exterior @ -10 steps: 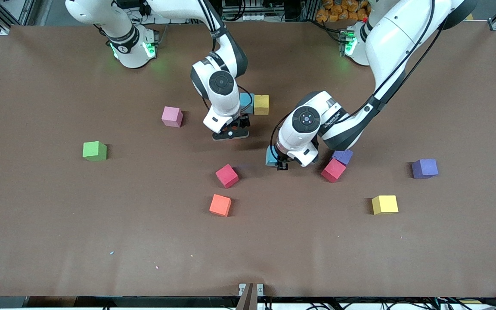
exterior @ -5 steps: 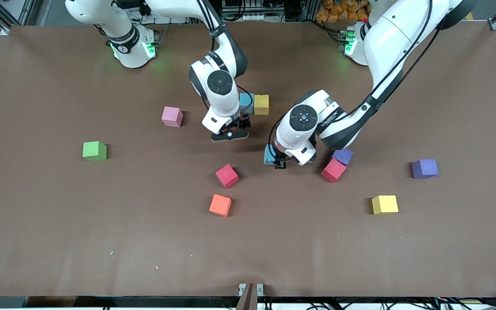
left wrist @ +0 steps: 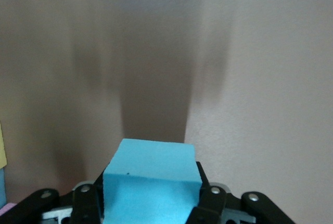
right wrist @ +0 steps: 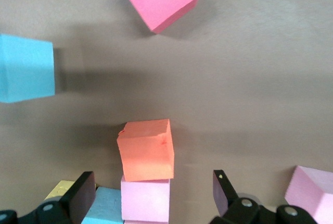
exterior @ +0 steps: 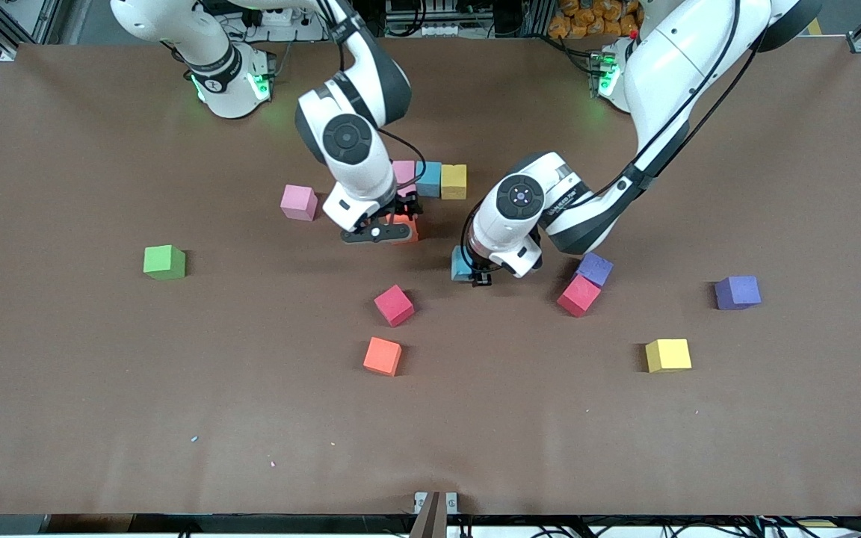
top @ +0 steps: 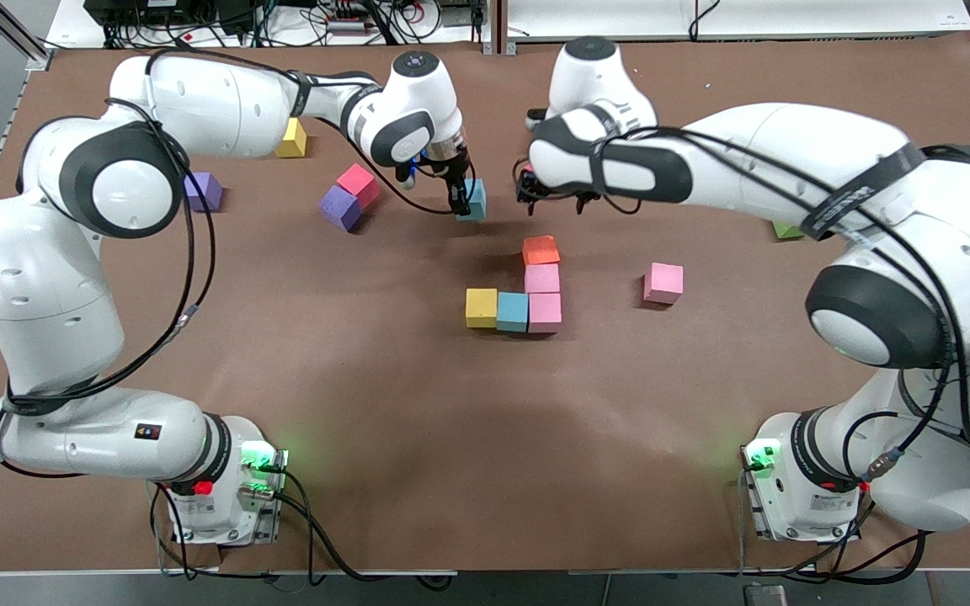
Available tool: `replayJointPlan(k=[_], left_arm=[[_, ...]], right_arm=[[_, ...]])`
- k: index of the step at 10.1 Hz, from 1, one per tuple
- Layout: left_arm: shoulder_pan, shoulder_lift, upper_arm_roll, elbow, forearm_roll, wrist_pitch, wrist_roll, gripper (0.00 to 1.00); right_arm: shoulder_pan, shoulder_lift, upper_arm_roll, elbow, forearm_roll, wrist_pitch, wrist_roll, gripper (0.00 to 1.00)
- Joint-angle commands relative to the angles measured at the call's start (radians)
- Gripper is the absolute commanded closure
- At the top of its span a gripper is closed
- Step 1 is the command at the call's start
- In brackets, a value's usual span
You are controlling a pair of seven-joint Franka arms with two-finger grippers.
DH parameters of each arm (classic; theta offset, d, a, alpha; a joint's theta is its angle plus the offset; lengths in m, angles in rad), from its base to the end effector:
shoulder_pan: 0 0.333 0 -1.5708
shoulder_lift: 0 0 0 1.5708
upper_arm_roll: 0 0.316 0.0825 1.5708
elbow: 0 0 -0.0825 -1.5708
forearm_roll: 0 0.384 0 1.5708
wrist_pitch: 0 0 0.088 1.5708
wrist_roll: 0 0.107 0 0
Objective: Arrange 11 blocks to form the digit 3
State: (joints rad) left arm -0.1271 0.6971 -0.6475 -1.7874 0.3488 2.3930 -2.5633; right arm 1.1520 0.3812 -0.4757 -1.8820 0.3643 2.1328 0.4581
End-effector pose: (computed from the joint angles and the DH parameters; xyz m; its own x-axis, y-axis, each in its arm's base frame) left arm 0.5004 -0.4318 0.2324 -0.0989 0.9837 -0.1501 0.9932 0.0883 -0.0759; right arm 0.4618 0.4115 0.3202 0.9909 0.0373 -0.1291 0.0285 -0.9972 -0.0696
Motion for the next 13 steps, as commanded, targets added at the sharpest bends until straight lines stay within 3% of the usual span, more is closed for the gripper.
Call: replayJointPlan(k=[1, 6, 10, 13], left_arm=[[-0.017, -0.014, 0.0, -0.047, 0.024, 0.047, -0.072, 0.77], [-0.054, -0.018, 0.002, -0.109, 0.143, 0.066, -0.225, 0.77], [-0.095, -0.018, 0.002, -0.112, 0.232, 0.066, -0.394, 0.77], [-0.109, -0.018, 0.0, -0.13, 0.272, 0.066, -0.449, 0.77]], right_arm=[[-0.003, -0.048, -0.02, -0.048, -0.04, -0.039, -0.053, 0.0], [-0.005, -0.137, -0.066, -0.215, -0.151, -0.048, -0.064, 0.0], [-0.005, -0.172, -0.135, -0.35, -0.179, -0.065, -0.065, 0.0], [-0.02, -0.191, -0.139, -0.437, -0.179, -0.069, -0.064, 0.0]])
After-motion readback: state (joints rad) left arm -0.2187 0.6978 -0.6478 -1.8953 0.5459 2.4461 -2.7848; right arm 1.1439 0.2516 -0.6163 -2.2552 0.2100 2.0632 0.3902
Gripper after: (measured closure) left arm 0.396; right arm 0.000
